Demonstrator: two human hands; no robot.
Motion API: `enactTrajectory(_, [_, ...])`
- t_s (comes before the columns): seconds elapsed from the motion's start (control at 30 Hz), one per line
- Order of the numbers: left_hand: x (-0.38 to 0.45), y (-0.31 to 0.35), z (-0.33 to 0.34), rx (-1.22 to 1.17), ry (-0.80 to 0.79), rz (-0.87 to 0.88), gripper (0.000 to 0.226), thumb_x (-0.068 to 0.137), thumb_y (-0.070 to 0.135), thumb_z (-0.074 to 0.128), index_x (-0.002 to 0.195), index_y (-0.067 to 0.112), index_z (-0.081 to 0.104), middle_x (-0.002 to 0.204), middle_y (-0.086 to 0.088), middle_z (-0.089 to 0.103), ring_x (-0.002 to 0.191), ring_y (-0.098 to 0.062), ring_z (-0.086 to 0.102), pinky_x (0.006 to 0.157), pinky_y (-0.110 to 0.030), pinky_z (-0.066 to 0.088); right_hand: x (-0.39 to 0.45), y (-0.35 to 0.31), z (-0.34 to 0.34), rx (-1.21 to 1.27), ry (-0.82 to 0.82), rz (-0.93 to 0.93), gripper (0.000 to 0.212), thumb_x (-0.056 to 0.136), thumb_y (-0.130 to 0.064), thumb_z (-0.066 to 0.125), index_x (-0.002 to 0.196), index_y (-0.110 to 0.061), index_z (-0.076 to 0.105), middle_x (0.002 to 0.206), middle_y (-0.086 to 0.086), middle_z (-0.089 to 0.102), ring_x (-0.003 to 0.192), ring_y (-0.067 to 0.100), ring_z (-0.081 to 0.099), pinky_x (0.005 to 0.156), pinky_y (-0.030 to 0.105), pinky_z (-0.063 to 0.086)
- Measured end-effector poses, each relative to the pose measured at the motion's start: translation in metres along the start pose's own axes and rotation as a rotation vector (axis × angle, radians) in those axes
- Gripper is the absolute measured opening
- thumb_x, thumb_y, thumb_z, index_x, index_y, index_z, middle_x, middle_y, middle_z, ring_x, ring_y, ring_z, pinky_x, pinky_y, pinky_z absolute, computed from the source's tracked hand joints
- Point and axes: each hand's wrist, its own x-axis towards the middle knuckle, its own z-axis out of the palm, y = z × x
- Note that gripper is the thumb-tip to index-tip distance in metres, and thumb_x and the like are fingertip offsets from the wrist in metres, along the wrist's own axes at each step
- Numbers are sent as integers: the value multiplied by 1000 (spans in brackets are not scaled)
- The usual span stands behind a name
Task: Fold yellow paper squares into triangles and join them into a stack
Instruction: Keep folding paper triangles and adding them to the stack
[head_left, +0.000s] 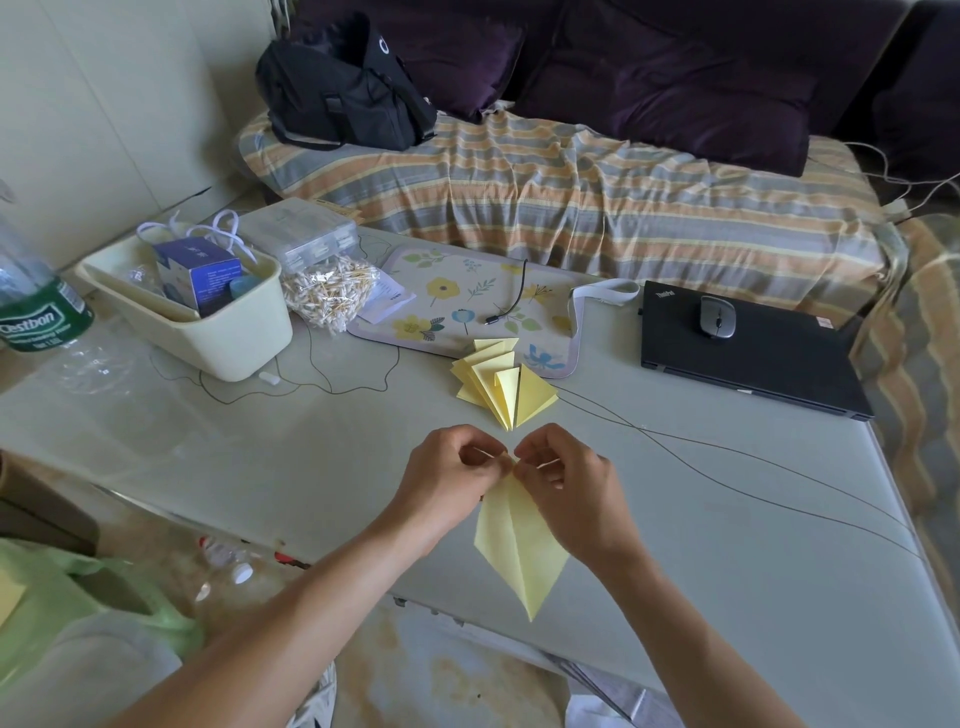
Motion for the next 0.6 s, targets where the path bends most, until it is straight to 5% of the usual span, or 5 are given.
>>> enactTrajectory(0.17, [1,0,0,11,39,-9,8,84,27,77,92,27,74,86,7,74,82,-8,70,73,-26,57,0,2,3,-65,-16,-134,11,85,-19,79,92,-18,70,84,-11,69,83,3,63,70,10,47])
enactTrajectory(0.33, [0,2,0,16,-9,2,10,87,23,71,95,27,74,87,5,74,80,-11,70,80,-32,60,0,5,4,-55,23,-78,6,91,-14,71,93,-18,76,81,-11,73,79,0,67,71,11,52])
enactTrajectory(0.6, [-2,3,-1,40,-18,35,3,89,25,73,90,27,76,83,11,71,72,4,63,65,-10,47,1,-1,-1,-78,42,71,17,94,-13,60,88,-19,74,78,-10,71,76,-12,60,60,6,42])
